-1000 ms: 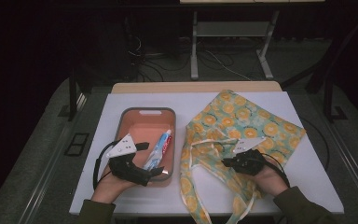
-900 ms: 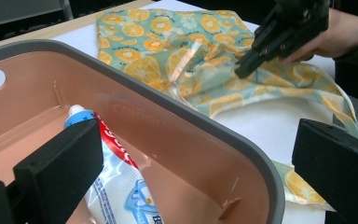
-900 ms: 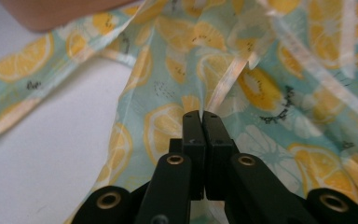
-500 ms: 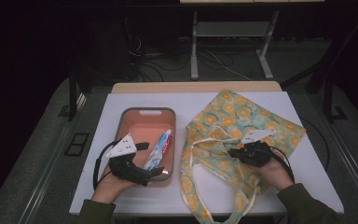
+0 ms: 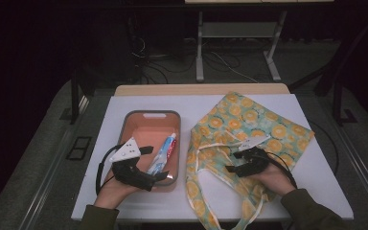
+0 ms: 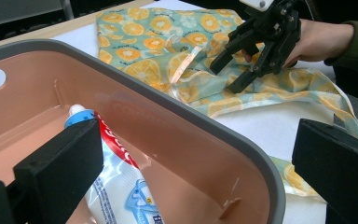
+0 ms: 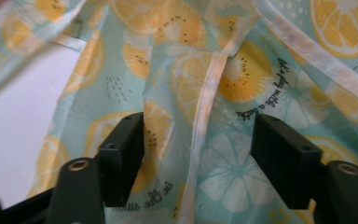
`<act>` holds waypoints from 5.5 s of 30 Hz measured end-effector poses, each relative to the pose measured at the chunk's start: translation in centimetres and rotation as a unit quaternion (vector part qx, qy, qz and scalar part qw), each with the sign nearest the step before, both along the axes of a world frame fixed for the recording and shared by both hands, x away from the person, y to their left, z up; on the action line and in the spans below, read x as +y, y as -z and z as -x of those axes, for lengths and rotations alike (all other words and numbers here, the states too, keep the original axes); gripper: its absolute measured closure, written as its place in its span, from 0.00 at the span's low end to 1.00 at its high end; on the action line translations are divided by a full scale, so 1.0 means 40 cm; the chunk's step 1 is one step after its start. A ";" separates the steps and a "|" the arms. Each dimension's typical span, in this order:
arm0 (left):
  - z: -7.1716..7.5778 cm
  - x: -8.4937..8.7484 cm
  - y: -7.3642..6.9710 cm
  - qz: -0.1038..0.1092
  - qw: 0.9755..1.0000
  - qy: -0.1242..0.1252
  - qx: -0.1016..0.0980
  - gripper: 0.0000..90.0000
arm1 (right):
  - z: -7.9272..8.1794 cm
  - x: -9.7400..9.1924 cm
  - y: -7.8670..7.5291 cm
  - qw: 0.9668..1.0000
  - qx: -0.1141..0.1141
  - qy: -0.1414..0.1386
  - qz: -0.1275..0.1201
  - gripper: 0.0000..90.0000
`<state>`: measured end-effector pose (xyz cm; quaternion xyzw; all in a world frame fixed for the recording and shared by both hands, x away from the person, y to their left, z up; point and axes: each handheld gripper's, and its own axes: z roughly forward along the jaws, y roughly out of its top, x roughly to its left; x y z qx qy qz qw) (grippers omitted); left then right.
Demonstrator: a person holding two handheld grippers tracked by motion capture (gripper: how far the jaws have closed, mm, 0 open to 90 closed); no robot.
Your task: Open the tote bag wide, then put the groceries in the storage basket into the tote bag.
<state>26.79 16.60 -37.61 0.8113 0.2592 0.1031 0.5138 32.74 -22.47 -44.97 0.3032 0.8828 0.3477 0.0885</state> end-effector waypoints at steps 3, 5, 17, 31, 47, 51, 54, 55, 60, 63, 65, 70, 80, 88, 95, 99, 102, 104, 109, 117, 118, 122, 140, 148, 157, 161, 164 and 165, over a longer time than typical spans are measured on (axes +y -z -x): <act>0.000 0.000 0.000 0.000 1.000 0.000 0.000 0.00 | -0.004 -0.009 -0.001 1.000 -0.011 0.016 0.003 0.71; 0.000 0.000 0.000 0.000 1.000 0.000 0.000 0.00 | -0.012 -0.021 0.000 1.000 -0.012 0.024 -0.003 0.85; 0.000 0.000 0.000 0.000 1.000 0.000 0.000 0.00 | -0.033 -0.066 -0.070 0.997 -0.040 0.047 -0.051 0.98; -0.002 -0.001 -0.001 -0.003 1.000 0.000 0.003 0.00 | -0.068 -0.110 -0.139 0.988 -0.067 0.078 -0.117 0.98; -0.070 -0.016 -0.048 -0.020 1.000 -0.003 0.005 0.00 | -0.065 -0.106 -0.136 0.989 -0.063 0.070 -0.112 0.98; -0.101 -0.014 -0.031 -0.033 0.999 -0.022 0.001 0.00 | -0.063 -0.101 -0.135 0.990 -0.062 0.067 -0.112 0.98; -0.121 -0.019 -0.010 -0.055 0.998 -0.036 0.005 0.00 | -0.061 -0.101 -0.134 0.990 -0.063 0.066 -0.110 0.98; -0.127 -0.019 -0.003 -0.061 0.997 -0.037 0.011 0.00 | -0.061 -0.102 -0.134 0.990 -0.062 0.066 -0.111 0.98; -0.150 -0.031 0.035 -0.111 0.991 -0.051 0.050 0.05 | -0.062 -0.107 -0.134 0.989 -0.062 0.069 -0.111 0.98; -0.159 -0.041 0.047 -0.134 0.987 -0.056 0.070 0.09 | -0.063 -0.109 -0.133 0.989 -0.062 0.070 -0.111 0.98; -0.169 -0.049 0.060 -0.154 0.982 -0.059 0.094 0.10 | -0.062 -0.108 -0.133 0.989 -0.063 0.070 -0.110 0.98; -0.184 -0.064 0.080 -0.189 0.972 -0.068 0.120 0.15 | -0.060 -0.107 -0.134 0.990 -0.064 0.068 -0.109 0.98; -0.208 -0.064 0.110 -0.192 0.953 -0.077 0.221 0.34 | -0.060 -0.107 -0.132 0.990 -0.064 0.068 -0.107 0.98; -0.208 -0.062 0.106 -0.189 0.950 -0.086 0.234 0.51 | -0.059 -0.108 -0.131 0.990 -0.065 0.069 -0.105 0.98; -0.203 -0.064 0.094 -0.194 0.950 -0.092 0.227 0.67 | -0.057 -0.111 -0.131 0.990 -0.065 0.070 -0.103 0.98; -0.202 -0.057 0.087 -0.192 0.949 -0.107 0.226 0.79 | -0.057 -0.111 -0.131 0.990 -0.066 0.069 -0.103 0.98; -0.201 -0.059 0.082 -0.205 0.949 -0.116 0.212 0.80 | -0.057 -0.112 -0.132 0.990 -0.066 0.069 -0.104 0.98; -0.201 -0.057 0.077 -0.205 0.949 -0.120 0.206 0.81 | -0.057 -0.112 -0.132 0.990 -0.067 0.068 -0.104 0.98; -0.197 -0.045 0.050 -0.176 0.957 -0.133 0.187 0.81 | -0.057 -0.110 -0.131 0.990 -0.066 0.067 -0.104 0.98; -0.181 -0.016 -0.010 -0.143 0.971 -0.119 0.152 0.81 | -0.057 -0.110 -0.132 0.990 -0.066 0.067 -0.105 0.98; -0.178 -0.015 -0.016 -0.139 0.972 -0.115 0.149 0.81 | -0.057 -0.110 -0.132 0.990 -0.066 0.067 -0.105 0.98; -0.164 -0.023 -0.041 -0.125 0.978 -0.100 0.138 0.81 | -0.057 -0.110 -0.132 0.990 -0.065 0.067 -0.105 0.98; -0.106 -0.211 -0.123 -0.059 0.991 -0.002 0.120 0.81 | -0.057 -0.117 -0.137 0.989 -0.068 0.069 -0.112 0.98; -0.091 -0.351 -0.086 -0.078 0.988 0.043 0.129 0.81 | -0.057 -0.125 -0.144 0.988 -0.072 0.071 -0.117 0.98; -0.094 -0.468 -0.010 -0.113 0.981 0.060 0.144 0.81 | -0.056 -0.135 -0.149 0.987 -0.073 0.072 -0.121 0.98; -0.102 -0.500 0.028 -0.146 0.977 0.054 0.147 0.81 | -0.056 -0.140 -0.151 0.987 -0.075 0.074 -0.120 0.98; -0.112 -0.516 0.055 -0.165 0.974 0.044 0.149 0.81 | -0.057 -0.144 -0.150 0.987 -0.076 0.075 -0.121 0.98; -0.116 -0.519 0.063 -0.172 0.973 0.042 0.150 0.81 | -0.057 -0.145 -0.151 0.987 -0.076 0.076 -0.121 0.98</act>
